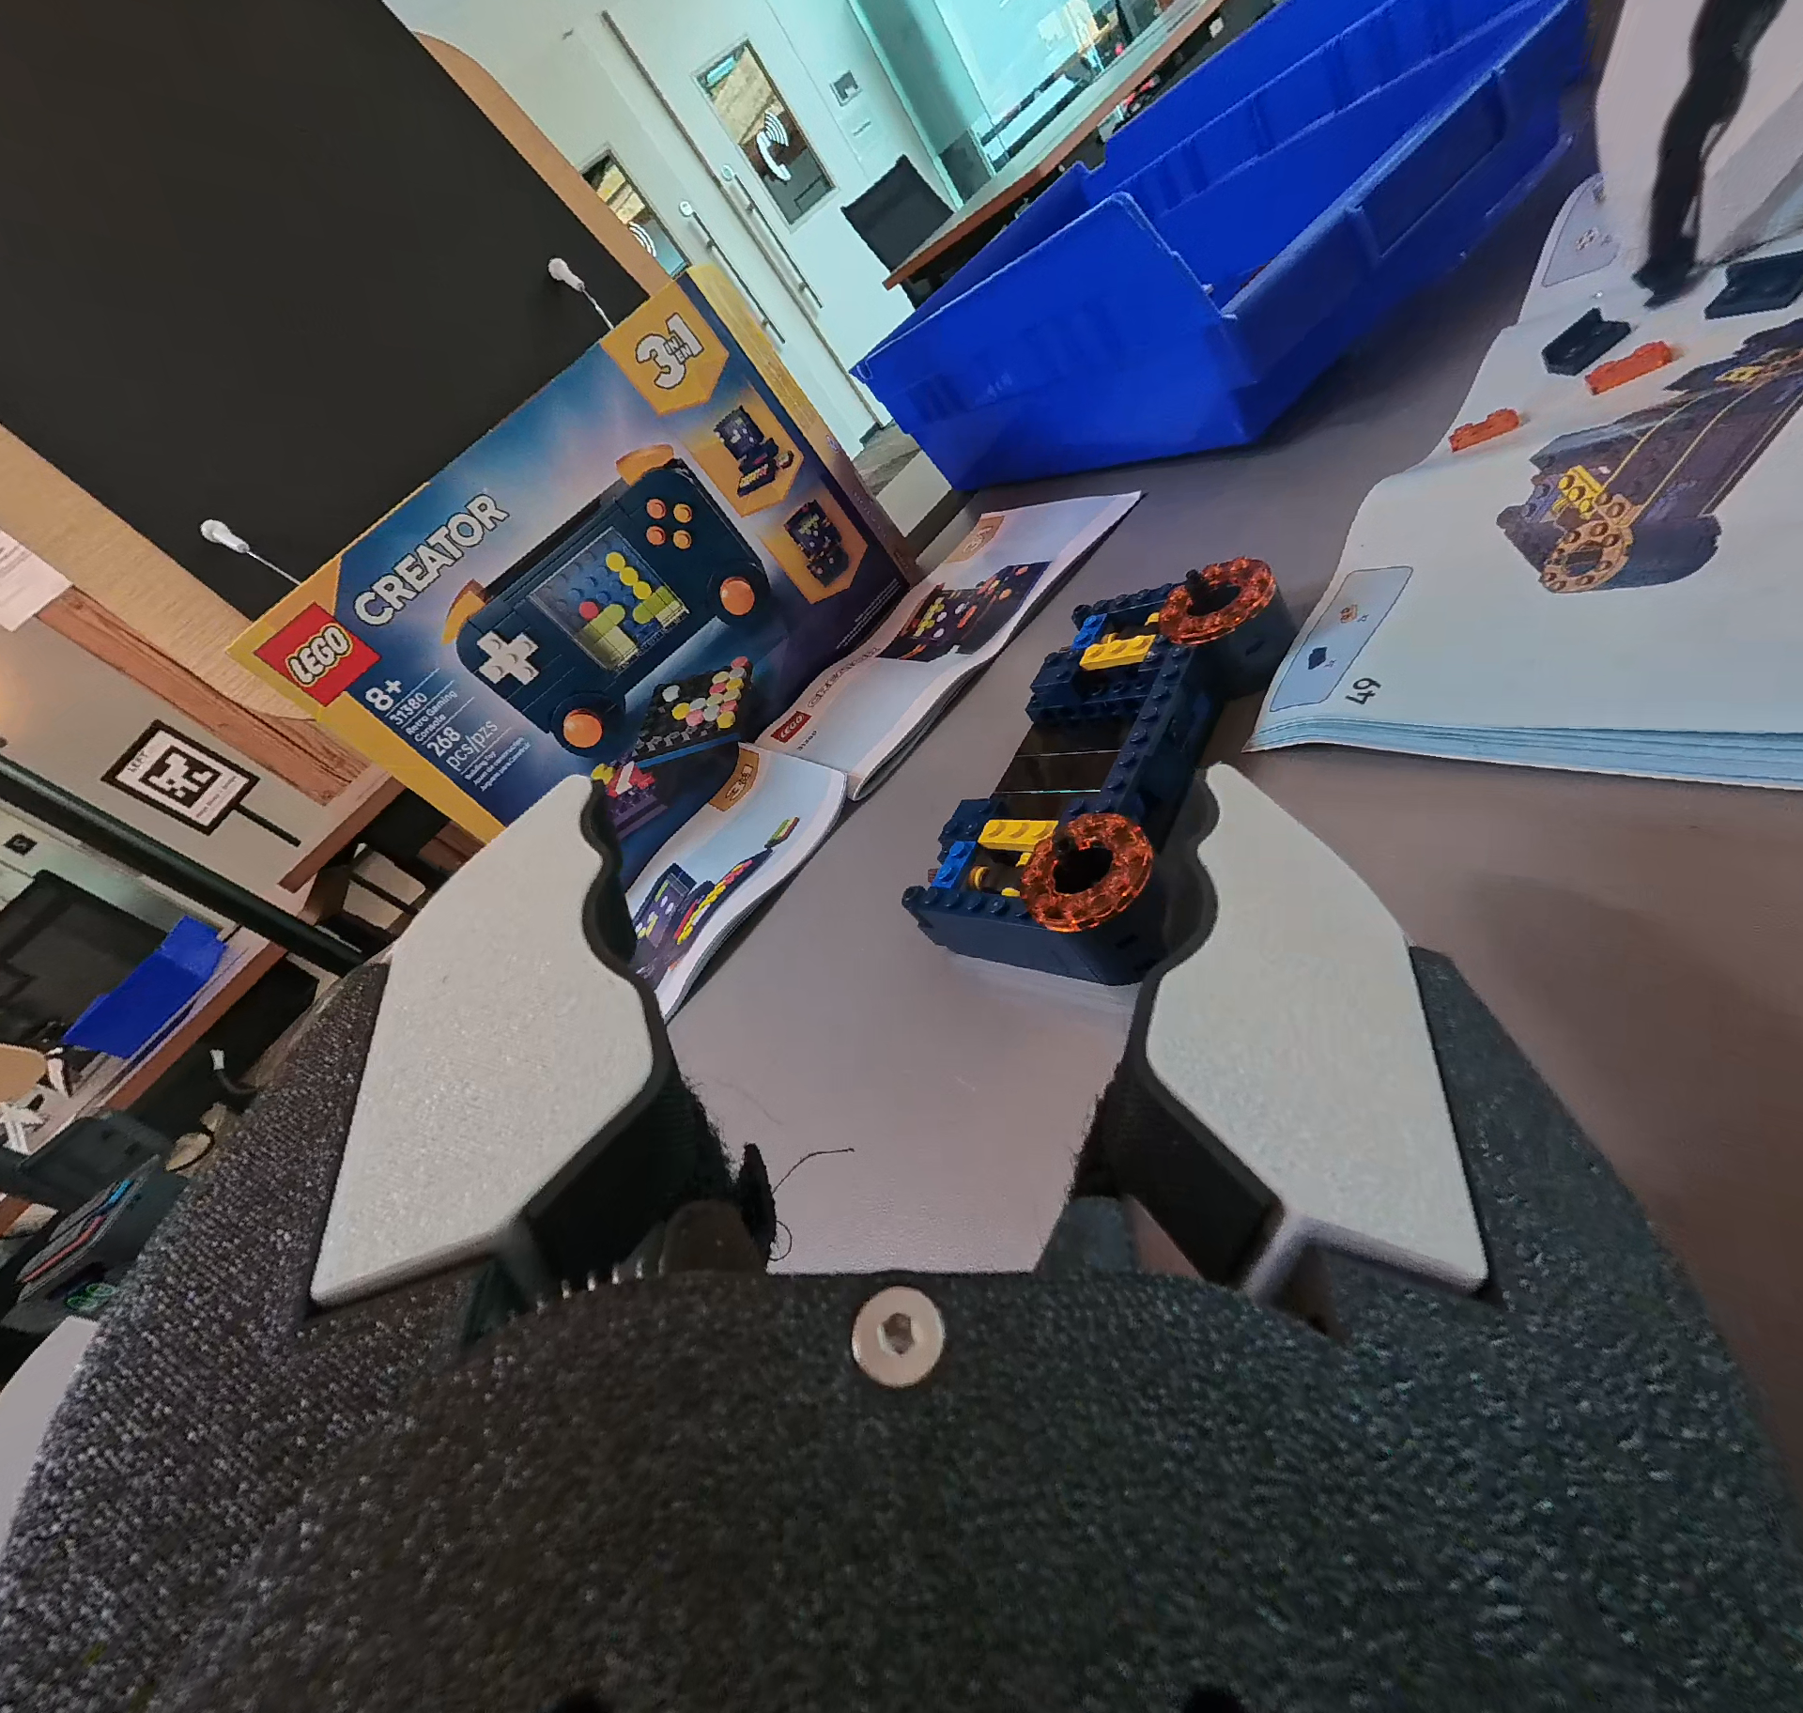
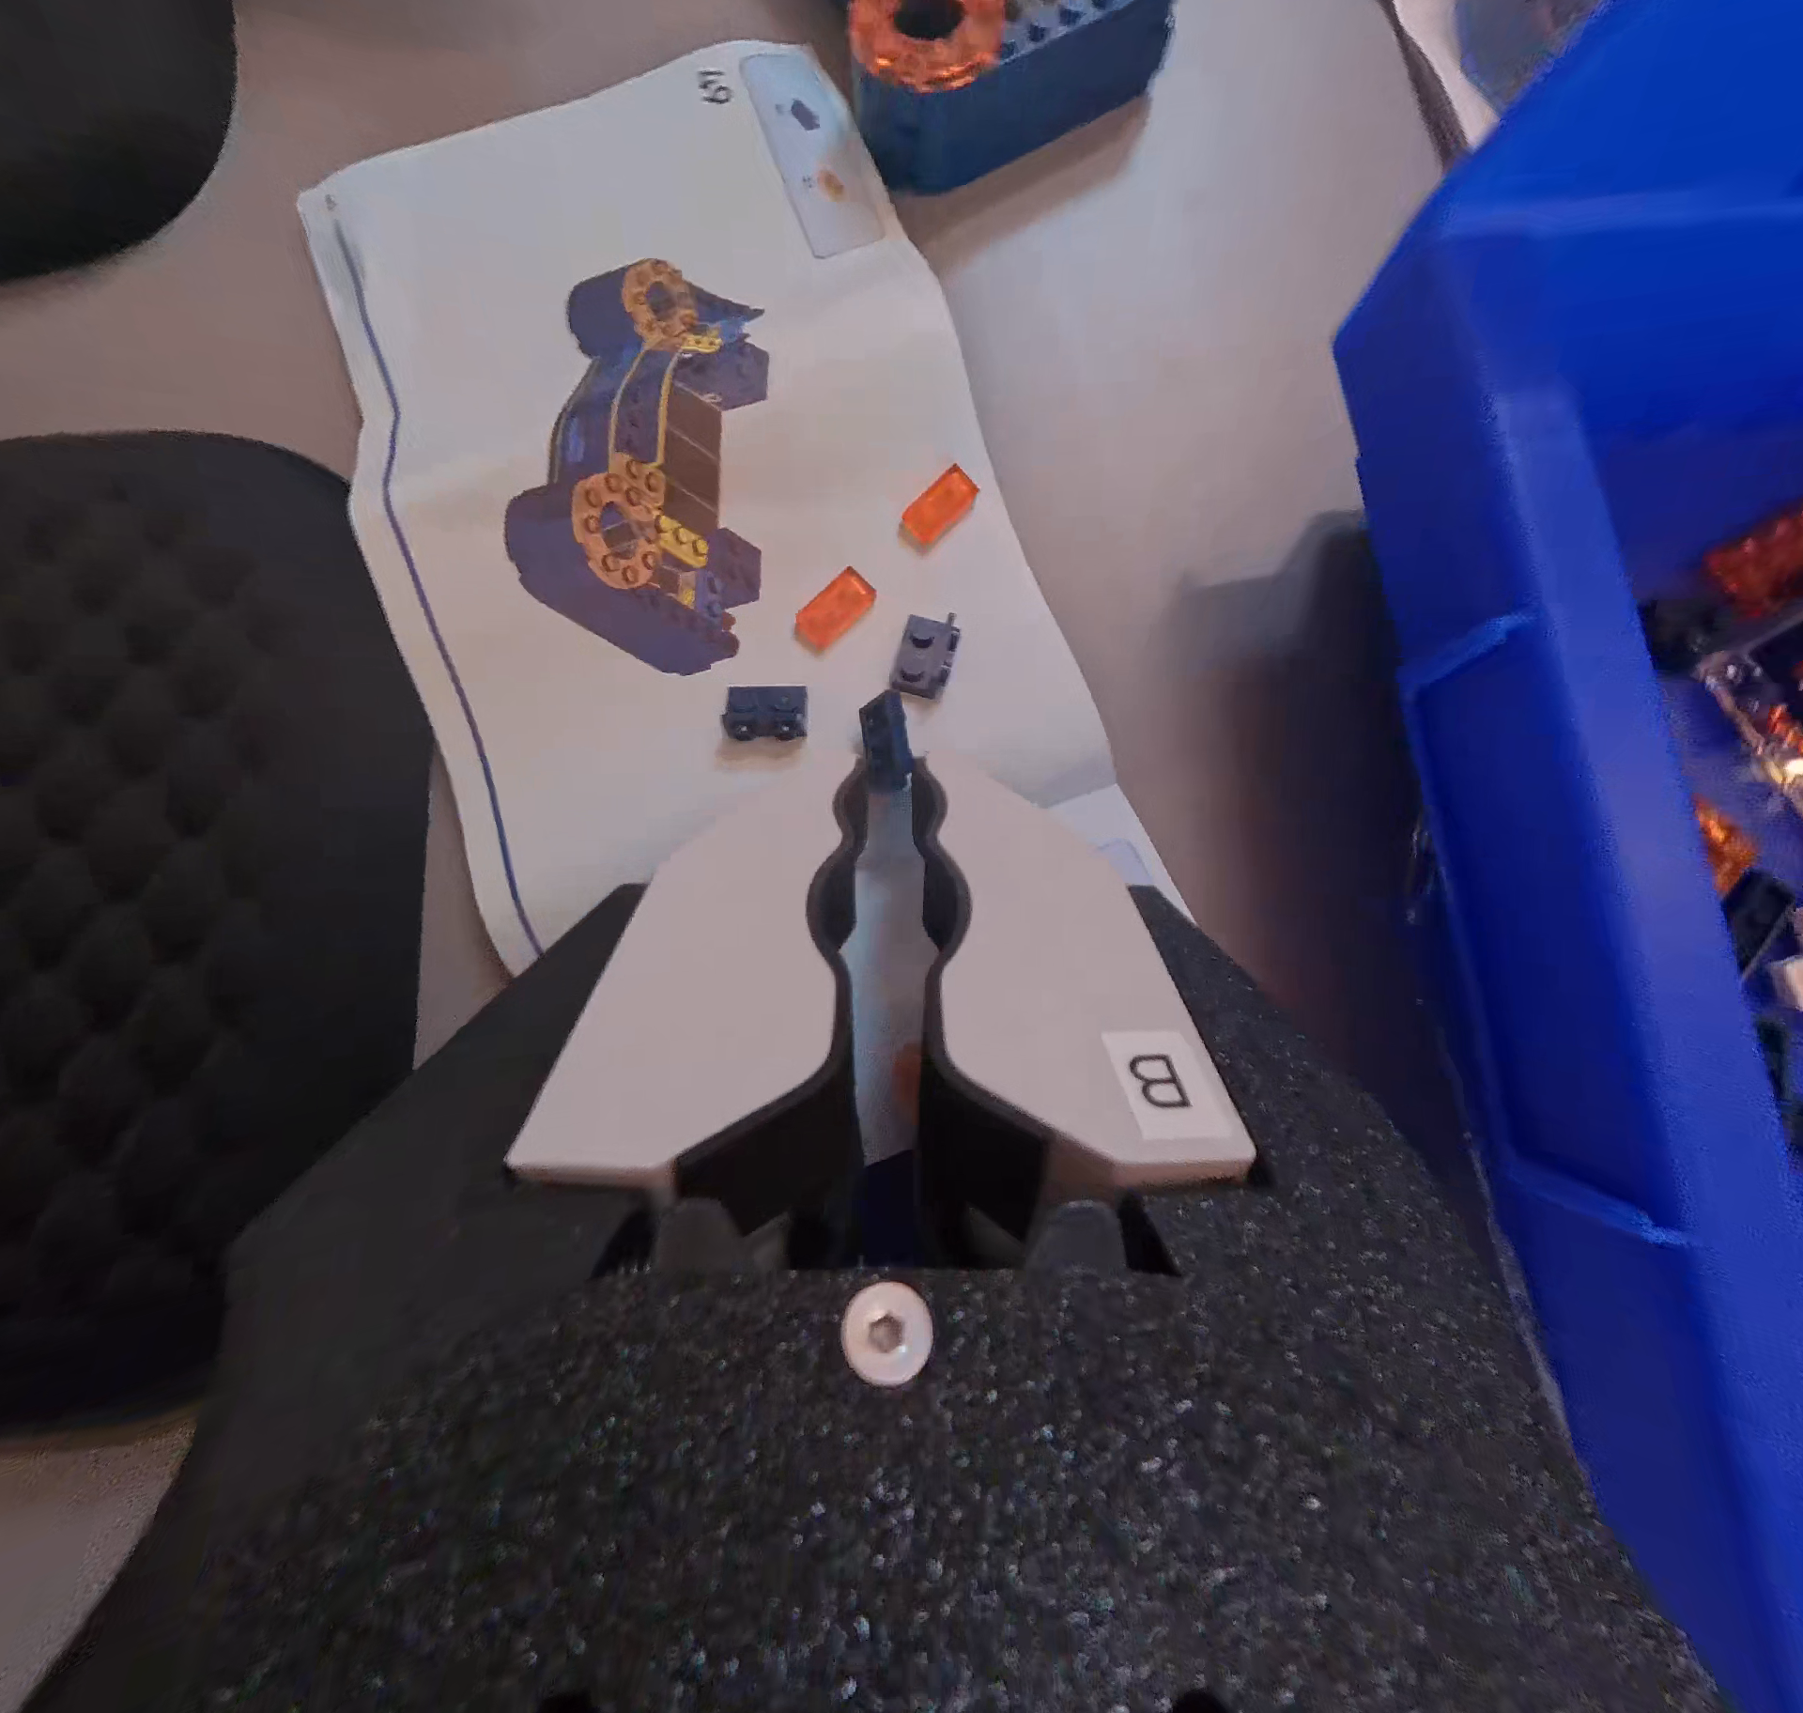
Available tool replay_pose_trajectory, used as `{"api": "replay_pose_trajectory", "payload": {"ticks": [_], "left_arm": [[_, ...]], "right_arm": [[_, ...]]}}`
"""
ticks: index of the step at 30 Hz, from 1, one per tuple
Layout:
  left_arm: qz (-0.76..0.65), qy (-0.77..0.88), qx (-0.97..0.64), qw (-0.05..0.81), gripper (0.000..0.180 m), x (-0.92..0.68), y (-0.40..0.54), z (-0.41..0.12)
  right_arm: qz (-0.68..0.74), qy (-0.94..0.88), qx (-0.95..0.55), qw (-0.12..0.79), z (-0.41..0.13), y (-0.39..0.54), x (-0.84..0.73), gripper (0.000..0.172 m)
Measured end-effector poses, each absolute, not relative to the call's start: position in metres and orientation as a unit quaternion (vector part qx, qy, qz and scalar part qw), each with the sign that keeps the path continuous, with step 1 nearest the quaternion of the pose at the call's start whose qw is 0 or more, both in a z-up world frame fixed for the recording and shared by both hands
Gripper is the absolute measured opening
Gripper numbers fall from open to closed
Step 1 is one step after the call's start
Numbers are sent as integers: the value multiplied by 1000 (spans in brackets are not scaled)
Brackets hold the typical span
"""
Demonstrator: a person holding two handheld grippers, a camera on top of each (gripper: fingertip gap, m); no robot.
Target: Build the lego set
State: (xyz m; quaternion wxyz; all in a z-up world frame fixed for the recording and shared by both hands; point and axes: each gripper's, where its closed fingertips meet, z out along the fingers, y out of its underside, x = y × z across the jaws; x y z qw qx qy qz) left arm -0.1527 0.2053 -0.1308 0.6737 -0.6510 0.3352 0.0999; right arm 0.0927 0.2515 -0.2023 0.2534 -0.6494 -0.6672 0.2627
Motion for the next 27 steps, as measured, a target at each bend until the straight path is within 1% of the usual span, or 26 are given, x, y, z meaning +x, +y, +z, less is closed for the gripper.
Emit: {"api": "replay_pose_trajectory", "payload": {"ticks": [1,3,5,6,8,9,13,14,16,19,21,25,27], "left_arm": [[100,335,-652,673,108,-153,205,-131],[100,334,-653,672,108,-154,206,-132],[99,333,-654,672,108,-154,206,-132],[99,333,-654,672,108,-154,206,-132],[99,335,-654,671,108,-154,206,-133],[99,336,-654,670,108,-153,206,-133],[100,340,-653,669,107,-152,205,-133],[100,341,-653,669,108,-152,205,-133],[100,341,-654,668,107,-152,205,-134],[100,340,-653,669,107,-152,205,-133],[102,342,-653,668,107,-152,205,-133],[103,347,-652,666,107,-150,204,-133],[104,349,-652,665,107,-150,204,-134]], "right_arm": [[253,-680,-635,265,-201,250,92,8],[205,-705,-598,322,-192,252,93,8],[90,-729,-555,390,-180,261,100,7],[15,-742,-531,409,-177,266,107,7],[-107,-757,-508,396,-180,270,121,8],[-129,-754,-517,384,-185,269,125,8],[-79,-709,-595,371,-197,261,122,8],[-76,-701,-613,356,-200,260,124,8],[-67,-697,-630,337,-203,255,123,9],[-5,-693,-648,316,-202,237,118,12],[31,-676,-662,321,-196,234,117,12],[89,-631,-690,344,-188,240,118,0],[94,-619,-697,349,-189,244,121,0]]}}
